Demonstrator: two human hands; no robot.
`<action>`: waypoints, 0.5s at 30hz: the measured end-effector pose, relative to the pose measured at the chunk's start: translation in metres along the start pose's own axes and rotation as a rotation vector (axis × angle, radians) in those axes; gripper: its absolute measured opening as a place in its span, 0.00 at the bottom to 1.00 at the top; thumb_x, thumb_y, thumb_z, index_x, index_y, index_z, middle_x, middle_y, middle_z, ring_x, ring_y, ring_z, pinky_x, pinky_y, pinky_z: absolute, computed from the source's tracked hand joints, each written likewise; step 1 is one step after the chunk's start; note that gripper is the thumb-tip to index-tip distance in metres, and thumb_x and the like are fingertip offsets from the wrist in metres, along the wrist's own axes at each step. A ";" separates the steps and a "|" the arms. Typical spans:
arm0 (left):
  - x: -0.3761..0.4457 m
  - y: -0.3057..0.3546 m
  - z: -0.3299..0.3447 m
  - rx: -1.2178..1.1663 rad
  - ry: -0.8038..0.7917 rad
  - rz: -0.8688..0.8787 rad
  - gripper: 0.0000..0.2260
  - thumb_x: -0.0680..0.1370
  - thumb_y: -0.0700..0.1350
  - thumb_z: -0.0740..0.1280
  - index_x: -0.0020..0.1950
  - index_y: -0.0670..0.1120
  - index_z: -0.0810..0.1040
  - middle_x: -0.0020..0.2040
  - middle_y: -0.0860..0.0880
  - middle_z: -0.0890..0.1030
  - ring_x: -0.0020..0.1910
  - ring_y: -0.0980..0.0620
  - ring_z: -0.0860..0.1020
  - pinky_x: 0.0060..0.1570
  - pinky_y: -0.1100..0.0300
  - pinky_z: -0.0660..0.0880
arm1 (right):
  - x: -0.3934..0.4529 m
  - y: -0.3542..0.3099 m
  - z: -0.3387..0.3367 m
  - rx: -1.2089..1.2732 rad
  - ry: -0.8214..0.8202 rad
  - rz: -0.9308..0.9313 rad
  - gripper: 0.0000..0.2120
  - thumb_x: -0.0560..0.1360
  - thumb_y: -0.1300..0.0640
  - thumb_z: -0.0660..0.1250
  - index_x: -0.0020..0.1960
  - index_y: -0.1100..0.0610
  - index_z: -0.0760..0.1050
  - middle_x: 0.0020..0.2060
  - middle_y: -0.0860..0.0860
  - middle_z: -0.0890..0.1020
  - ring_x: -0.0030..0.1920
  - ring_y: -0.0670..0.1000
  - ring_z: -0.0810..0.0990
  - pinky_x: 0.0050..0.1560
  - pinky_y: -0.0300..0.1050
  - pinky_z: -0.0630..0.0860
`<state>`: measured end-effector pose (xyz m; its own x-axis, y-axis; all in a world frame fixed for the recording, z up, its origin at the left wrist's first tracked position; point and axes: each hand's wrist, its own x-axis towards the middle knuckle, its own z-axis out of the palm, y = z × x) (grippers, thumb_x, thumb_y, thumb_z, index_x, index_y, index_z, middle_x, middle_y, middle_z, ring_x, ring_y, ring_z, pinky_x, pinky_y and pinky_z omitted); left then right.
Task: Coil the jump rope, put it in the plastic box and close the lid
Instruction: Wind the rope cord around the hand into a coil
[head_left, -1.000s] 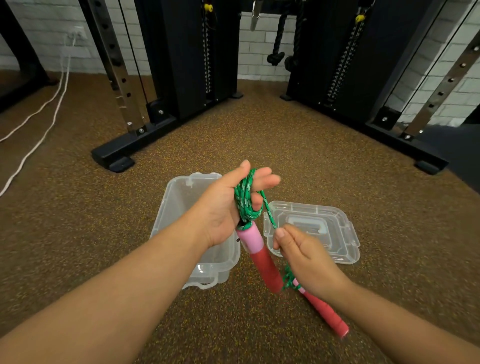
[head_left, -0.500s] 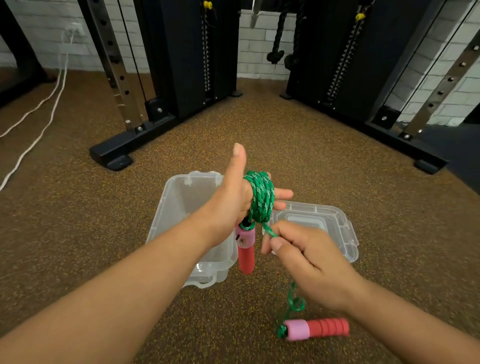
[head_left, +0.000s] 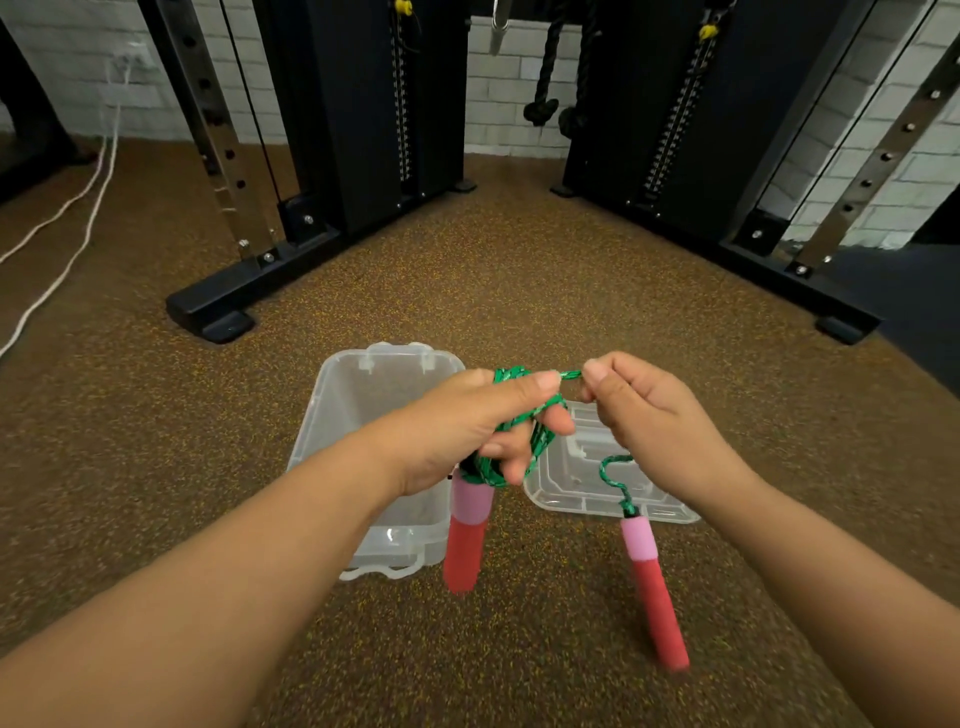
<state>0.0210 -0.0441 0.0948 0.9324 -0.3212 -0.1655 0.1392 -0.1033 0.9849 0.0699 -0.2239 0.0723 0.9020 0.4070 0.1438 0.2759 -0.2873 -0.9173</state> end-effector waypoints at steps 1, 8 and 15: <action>0.001 -0.001 -0.001 -0.037 0.025 0.009 0.20 0.76 0.55 0.58 0.42 0.39 0.79 0.18 0.54 0.63 0.22 0.53 0.72 0.33 0.65 0.72 | 0.000 0.007 0.003 0.040 -0.015 0.030 0.14 0.76 0.45 0.58 0.35 0.48 0.74 0.21 0.42 0.66 0.24 0.42 0.61 0.25 0.36 0.59; 0.005 -0.007 -0.003 -0.229 0.134 0.019 0.25 0.80 0.50 0.57 0.56 0.27 0.74 0.17 0.54 0.65 0.22 0.57 0.69 0.30 0.67 0.69 | -0.008 0.024 0.025 0.116 -0.069 0.050 0.15 0.78 0.43 0.55 0.36 0.45 0.74 0.23 0.42 0.65 0.25 0.49 0.61 0.25 0.43 0.61; 0.010 -0.004 -0.006 -0.547 0.235 0.056 0.13 0.78 0.45 0.61 0.59 0.39 0.76 0.26 0.54 0.68 0.29 0.56 0.72 0.36 0.66 0.70 | -0.030 0.031 0.041 0.005 -0.115 0.078 0.15 0.78 0.43 0.54 0.40 0.50 0.72 0.24 0.51 0.67 0.25 0.51 0.68 0.29 0.51 0.67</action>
<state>0.0315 -0.0415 0.0900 0.9833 -0.0893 -0.1584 0.1815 0.4279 0.8854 0.0379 -0.2095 0.0244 0.8767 0.4802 0.0283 0.2042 -0.3183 -0.9257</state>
